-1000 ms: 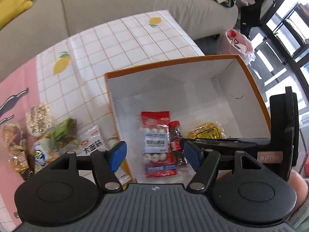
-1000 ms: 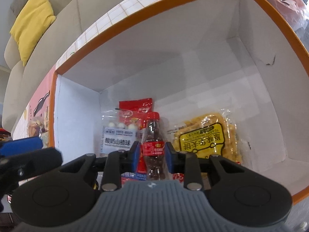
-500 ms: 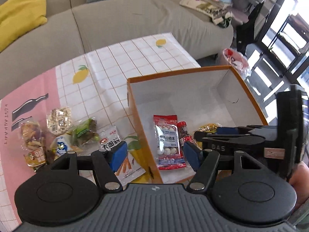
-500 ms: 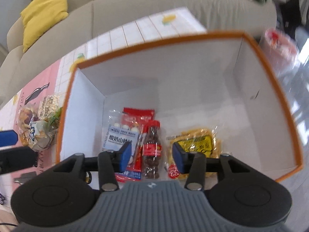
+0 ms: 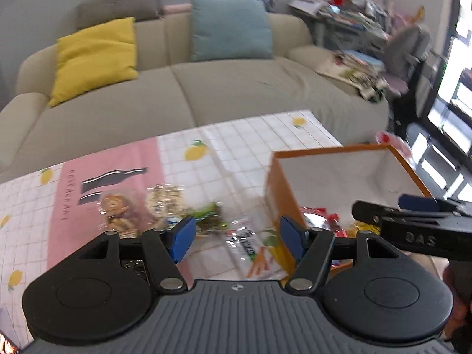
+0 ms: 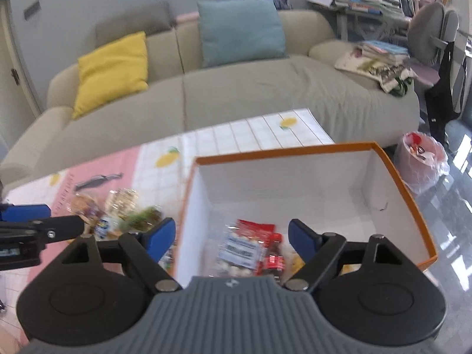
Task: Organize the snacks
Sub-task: 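Withdraw both tools from the box back toward the snack pile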
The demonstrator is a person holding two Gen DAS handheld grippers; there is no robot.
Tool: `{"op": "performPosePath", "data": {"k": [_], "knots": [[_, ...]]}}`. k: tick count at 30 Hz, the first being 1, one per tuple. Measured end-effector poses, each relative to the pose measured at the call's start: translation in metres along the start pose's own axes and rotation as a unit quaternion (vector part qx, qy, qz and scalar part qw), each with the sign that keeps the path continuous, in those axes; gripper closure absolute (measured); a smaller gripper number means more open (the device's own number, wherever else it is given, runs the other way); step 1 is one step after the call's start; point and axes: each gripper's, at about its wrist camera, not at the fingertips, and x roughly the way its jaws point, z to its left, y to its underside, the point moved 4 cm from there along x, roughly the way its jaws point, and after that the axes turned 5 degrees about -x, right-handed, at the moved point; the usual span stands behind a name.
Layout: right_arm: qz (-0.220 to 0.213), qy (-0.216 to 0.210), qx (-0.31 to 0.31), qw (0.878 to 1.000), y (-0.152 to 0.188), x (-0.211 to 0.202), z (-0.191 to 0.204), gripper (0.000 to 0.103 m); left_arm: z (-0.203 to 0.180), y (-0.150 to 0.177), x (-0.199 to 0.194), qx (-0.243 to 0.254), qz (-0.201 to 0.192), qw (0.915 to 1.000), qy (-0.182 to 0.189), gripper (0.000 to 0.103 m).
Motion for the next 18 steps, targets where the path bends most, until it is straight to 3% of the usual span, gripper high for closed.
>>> {"op": "performPosePath", "data": {"k": [3, 7, 12, 15, 18], "knots": [[-0.005, 0.01, -0.008, 1.0, 0.008, -0.003, 0.019, 0.021, 0.017, 0.008, -0.008, -0.013, -0.019, 0.9997, 0.003, 0.026], [-0.016, 0.029, -0.039, 0.999, 0.02, -0.006, 0.044, 0.021, 0.037, 0.02, -0.013, -0.018, -0.028, 0.9992, -0.024, 0.026], [-0.025, 0.018, -0.082, 0.996, 0.034, -0.005, 0.074, 0.021, 0.06, 0.038, -0.011, -0.03, -0.001, 0.9994, -0.014, 0.026], [-0.026, 0.002, -0.093, 0.995, 0.041, -0.002, 0.088, 0.021, 0.067, 0.05, -0.013, -0.001, 0.005, 0.9994, -0.033, 0.026], [-0.015, -0.014, -0.115, 0.993, 0.049, 0.004, 0.103, 0.021, 0.075, 0.059, -0.011, 0.013, 0.016, 0.9996, -0.018, 0.026]]}}
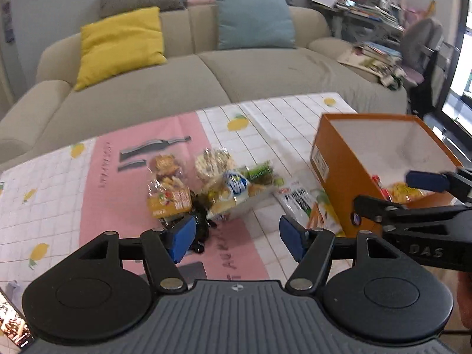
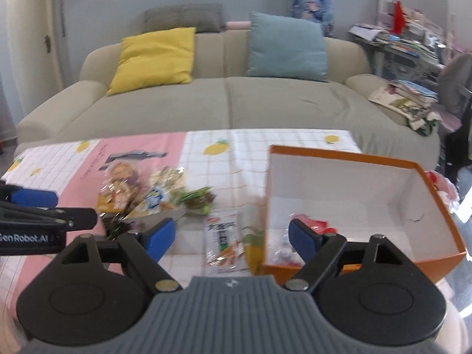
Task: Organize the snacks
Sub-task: 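Withdraw both tools from the box back toward the snack pile, then grasp the blue-and-white puffed snack bag with the left tool while the right tool grasps the white spicy strip packet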
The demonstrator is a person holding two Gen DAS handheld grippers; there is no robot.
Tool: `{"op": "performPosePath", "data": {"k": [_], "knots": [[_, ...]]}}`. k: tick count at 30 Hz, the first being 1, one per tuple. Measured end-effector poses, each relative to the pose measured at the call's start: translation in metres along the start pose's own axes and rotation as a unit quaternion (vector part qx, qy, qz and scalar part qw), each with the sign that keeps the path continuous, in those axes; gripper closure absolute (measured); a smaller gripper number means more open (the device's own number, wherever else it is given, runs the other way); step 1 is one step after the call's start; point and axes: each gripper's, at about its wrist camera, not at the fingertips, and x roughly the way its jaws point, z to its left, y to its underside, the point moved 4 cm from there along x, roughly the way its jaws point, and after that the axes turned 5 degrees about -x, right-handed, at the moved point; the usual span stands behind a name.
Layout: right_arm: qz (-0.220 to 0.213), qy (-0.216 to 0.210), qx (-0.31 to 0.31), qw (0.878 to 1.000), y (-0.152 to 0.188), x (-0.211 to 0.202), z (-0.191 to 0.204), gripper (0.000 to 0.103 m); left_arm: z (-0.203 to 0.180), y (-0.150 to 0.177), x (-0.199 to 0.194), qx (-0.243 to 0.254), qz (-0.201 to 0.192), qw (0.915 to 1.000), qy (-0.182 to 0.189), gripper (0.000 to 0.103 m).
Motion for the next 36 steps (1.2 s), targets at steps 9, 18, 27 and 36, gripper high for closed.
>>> {"op": "performPosePath", "data": {"k": [9, 18, 27, 36], "knots": [[0.032, -0.015, -0.122, 0.992, 0.015, 0.033, 0.046, 0.04, 0.019, 0.012, 0.025, 0.0, 0.033, 0.9993, 0.015, 0.026], [0.075, -0.026, -0.14, 0.987, 0.01, 0.092, 0.048, 0.053, 0.023, 0.002, 0.063, 0.069, 0.02, 0.9973, 0.019, 0.026], [0.131, 0.016, -0.194, 0.972, 0.025, 0.148, 0.051, 0.053, 0.018, -0.003, 0.115, 0.123, 0.033, 0.9917, 0.023, 0.036], [0.158, 0.025, -0.163, 0.974, 0.032, 0.168, 0.039, 0.06, 0.012, -0.006, 0.143, 0.128, 0.052, 0.9903, 0.01, 0.057]]}}
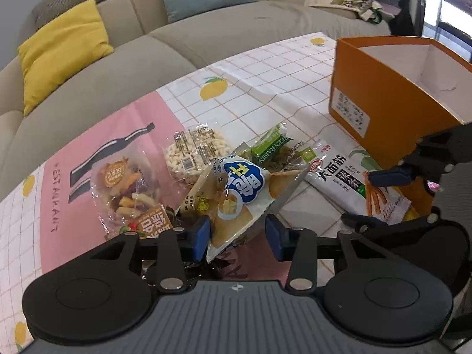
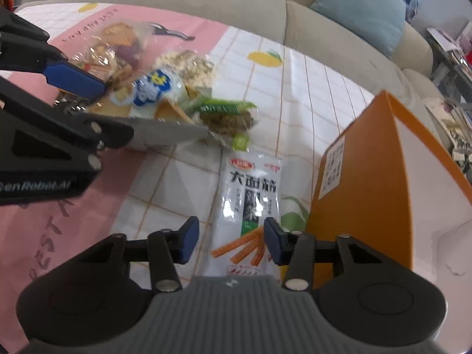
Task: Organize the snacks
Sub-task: 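Grasp the blue-and-white puffed snack bag with the left tool while the right tool grasps the white spicy strip packet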
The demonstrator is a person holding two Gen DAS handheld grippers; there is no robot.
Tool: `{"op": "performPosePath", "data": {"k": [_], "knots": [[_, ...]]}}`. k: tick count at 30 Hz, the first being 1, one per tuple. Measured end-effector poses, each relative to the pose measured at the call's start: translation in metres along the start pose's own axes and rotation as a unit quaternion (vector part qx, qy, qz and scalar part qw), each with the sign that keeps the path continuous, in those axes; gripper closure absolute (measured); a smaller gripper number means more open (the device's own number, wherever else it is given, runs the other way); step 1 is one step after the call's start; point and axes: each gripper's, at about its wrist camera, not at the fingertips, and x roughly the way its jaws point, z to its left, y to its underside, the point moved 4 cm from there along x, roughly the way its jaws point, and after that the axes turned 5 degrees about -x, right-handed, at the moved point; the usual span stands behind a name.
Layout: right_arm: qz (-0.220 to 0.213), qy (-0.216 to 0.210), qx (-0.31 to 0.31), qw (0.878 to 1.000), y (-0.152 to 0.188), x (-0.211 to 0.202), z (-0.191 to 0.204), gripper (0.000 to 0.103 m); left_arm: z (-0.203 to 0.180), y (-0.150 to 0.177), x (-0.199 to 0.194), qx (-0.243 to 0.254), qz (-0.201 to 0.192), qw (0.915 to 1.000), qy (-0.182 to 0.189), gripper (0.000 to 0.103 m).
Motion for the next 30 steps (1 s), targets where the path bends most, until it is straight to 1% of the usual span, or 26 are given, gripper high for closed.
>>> {"op": "performPosePath", "data": {"k": [1, 2, 3, 7, 8, 9, 10, 12, 15, 20, 24, 26, 30], "knots": [[0.001, 0.0, 0.004, 1.0, 0.001, 0.0, -0.002, 0.062, 0.0, -0.001, 0.001, -0.006, 0.002, 1.0, -0.002, 0.06], [0.001, -0.002, 0.008, 1.0, 0.001, 0.001, -0.002, 0.064, 0.0, -0.002, 0.002, -0.009, 0.001, 1.0, -0.002, 0.066], [0.001, -0.006, 0.012, 1.0, 0.002, 0.001, -0.003, 0.069, -0.001, -0.002, 0.002, -0.012, 0.001, 0.9999, 0.001, 0.072], [-0.006, -0.013, 0.018, 1.0, 0.003, -0.002, -0.002, 0.08, -0.007, -0.001, -0.001, -0.015, 0.008, 0.9998, -0.005, 0.081], [-0.008, -0.018, 0.022, 1.0, 0.003, -0.003, -0.002, 0.089, -0.008, 0.0, -0.002, -0.018, 0.011, 0.9998, -0.007, 0.084], [-0.009, -0.021, 0.025, 0.999, 0.003, -0.004, -0.003, 0.094, -0.008, 0.001, -0.005, -0.022, 0.012, 0.9997, -0.007, 0.087], [-0.008, -0.024, 0.027, 0.999, 0.003, -0.006, -0.002, 0.095, -0.009, 0.002, -0.007, -0.026, 0.013, 0.9995, -0.007, 0.088], [-0.009, -0.033, 0.034, 0.999, 0.003, -0.007, -0.003, 0.1, -0.01, 0.004, -0.012, -0.036, 0.019, 0.9991, -0.011, 0.091], [-0.006, -0.055, 0.052, 0.997, 0.007, -0.015, -0.002, 0.103, -0.011, 0.01, -0.024, -0.055, 0.028, 0.998, -0.013, 0.092], [-0.005, -0.1, 0.068, 0.993, 0.018, -0.037, 0.01, 0.103, -0.013, 0.028, -0.048, -0.088, 0.054, 0.9946, -0.013, 0.094], [0.013, -0.133, 0.084, 0.987, 0.032, -0.051, 0.02, 0.103, -0.016, 0.047, -0.066, -0.1, 0.078, 0.9918, -0.015, 0.095], [0.023, -0.146, 0.095, 0.984, 0.04, -0.054, 0.022, 0.103, -0.015, 0.057, -0.073, -0.108, 0.098, 0.9892, -0.019, 0.095], [0.031, -0.156, 0.099, 0.982, 0.054, -0.06, 0.023, 0.103, -0.015, 0.074, -0.085, -0.135, 0.128, 0.9825, -0.002, 0.095]]}}
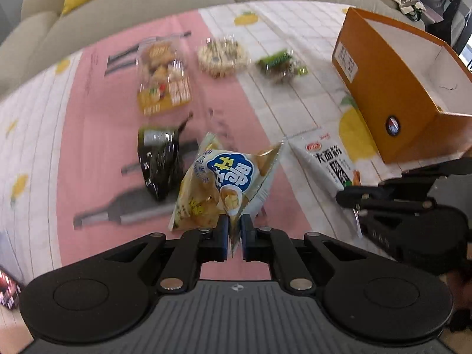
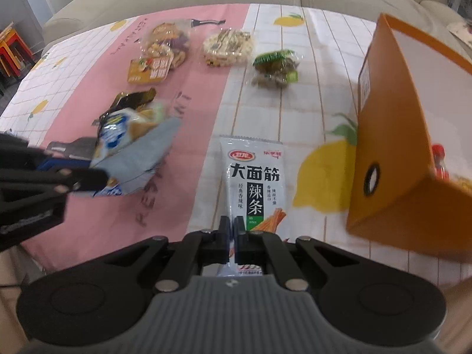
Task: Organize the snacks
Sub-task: 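Grasp the blue-and-white puffed snack bag with the left tool while the right tool grasps the white spicy strip packet, then lift both packets and carry them toward the orange box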
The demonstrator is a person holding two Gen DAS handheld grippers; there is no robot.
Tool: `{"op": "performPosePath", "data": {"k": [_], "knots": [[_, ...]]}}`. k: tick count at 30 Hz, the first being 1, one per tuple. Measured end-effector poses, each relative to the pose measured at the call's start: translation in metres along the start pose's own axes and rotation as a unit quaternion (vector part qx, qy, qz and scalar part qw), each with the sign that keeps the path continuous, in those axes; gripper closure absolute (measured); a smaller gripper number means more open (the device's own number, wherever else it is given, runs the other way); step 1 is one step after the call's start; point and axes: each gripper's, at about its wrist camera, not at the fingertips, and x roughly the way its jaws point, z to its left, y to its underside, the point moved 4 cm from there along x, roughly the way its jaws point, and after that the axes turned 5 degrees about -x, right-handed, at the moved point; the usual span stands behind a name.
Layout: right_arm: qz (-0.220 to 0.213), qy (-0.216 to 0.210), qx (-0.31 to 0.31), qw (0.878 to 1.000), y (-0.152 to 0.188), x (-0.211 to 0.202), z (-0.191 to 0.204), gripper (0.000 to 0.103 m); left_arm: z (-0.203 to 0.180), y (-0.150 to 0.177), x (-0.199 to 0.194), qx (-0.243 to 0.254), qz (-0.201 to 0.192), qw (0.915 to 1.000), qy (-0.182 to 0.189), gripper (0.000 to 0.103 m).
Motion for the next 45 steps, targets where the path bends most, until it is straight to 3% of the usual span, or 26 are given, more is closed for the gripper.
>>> {"op": "performPosePath", "data": {"k": [4, 7, 8, 9, 11, 12, 14, 18, 23, 26, 29, 32, 35, 41, 45], "knots": [[0.001, -0.011, 0.006, 1.0, 0.008, 0.001, -0.003, 0.102, 0.002, 0.008, -0.001, -0.012, 0.003, 0.9999, 0.012, 0.09], [-0.01, -0.018, 0.014, 1.0, 0.007, -0.006, -0.005, 0.096, 0.0, 0.007, -0.004, -0.015, 0.003, 0.9998, 0.015, 0.078], [-0.018, -0.02, 0.015, 1.0, 0.007, -0.01, -0.006, 0.094, -0.001, 0.007, -0.007, -0.015, -0.001, 0.9997, 0.017, 0.068], [-0.024, -0.022, 0.016, 0.999, 0.006, -0.013, -0.007, 0.081, -0.002, 0.007, -0.011, -0.019, -0.007, 0.9996, 0.02, 0.056], [-0.036, -0.019, 0.025, 0.999, 0.006, -0.017, -0.011, 0.061, 0.0, 0.006, -0.017, -0.044, -0.017, 0.9986, 0.025, 0.043], [-0.037, -0.017, 0.031, 0.999, 0.006, -0.016, -0.014, 0.059, 0.002, 0.005, -0.02, -0.067, -0.022, 0.9971, 0.028, 0.041], [-0.034, -0.013, 0.045, 0.998, 0.006, -0.013, -0.02, 0.058, 0.012, 0.0, -0.021, -0.134, -0.025, 0.9899, 0.04, 0.039], [-0.035, -0.007, 0.056, 0.998, 0.006, -0.007, -0.025, 0.054, 0.034, -0.009, -0.018, -0.266, -0.025, 0.9625, 0.044, 0.039], [-0.051, -0.006, 0.049, 0.997, 0.005, -0.006, -0.024, 0.043, 0.041, -0.018, -0.004, -0.345, -0.009, 0.9377, 0.041, 0.035], [-0.05, 0.001, 0.049, 0.998, 0.004, -0.002, -0.026, 0.043, 0.041, -0.016, 0.007, -0.368, 0.006, 0.9291, 0.04, 0.035], [-0.039, -0.002, 0.06, 0.997, 0.006, 0.003, -0.029, 0.043, 0.041, -0.013, 0.017, -0.376, 0.013, 0.9253, 0.049, 0.034], [-0.03, -0.005, 0.071, 0.997, 0.006, 0.009, -0.032, 0.043, 0.039, -0.013, 0.024, -0.366, 0.017, 0.9292, 0.047, 0.032], [-0.027, 0.0, 0.058, 0.998, 0.006, 0.012, -0.027, 0.04, 0.039, -0.01, 0.031, -0.374, 0.026, 0.9258, 0.049, 0.03], [-0.03, 0.023, 0.019, 0.999, 0.008, 0.014, -0.017, 0.043, 0.035, -0.013, 0.036, -0.342, 0.021, 0.9384, 0.042, 0.031], [-0.031, 0.036, 0.0, 0.999, 0.008, 0.015, -0.015, 0.05, 0.039, -0.005, 0.042, -0.343, 0.026, 0.9382, 0.036, 0.037]]}}
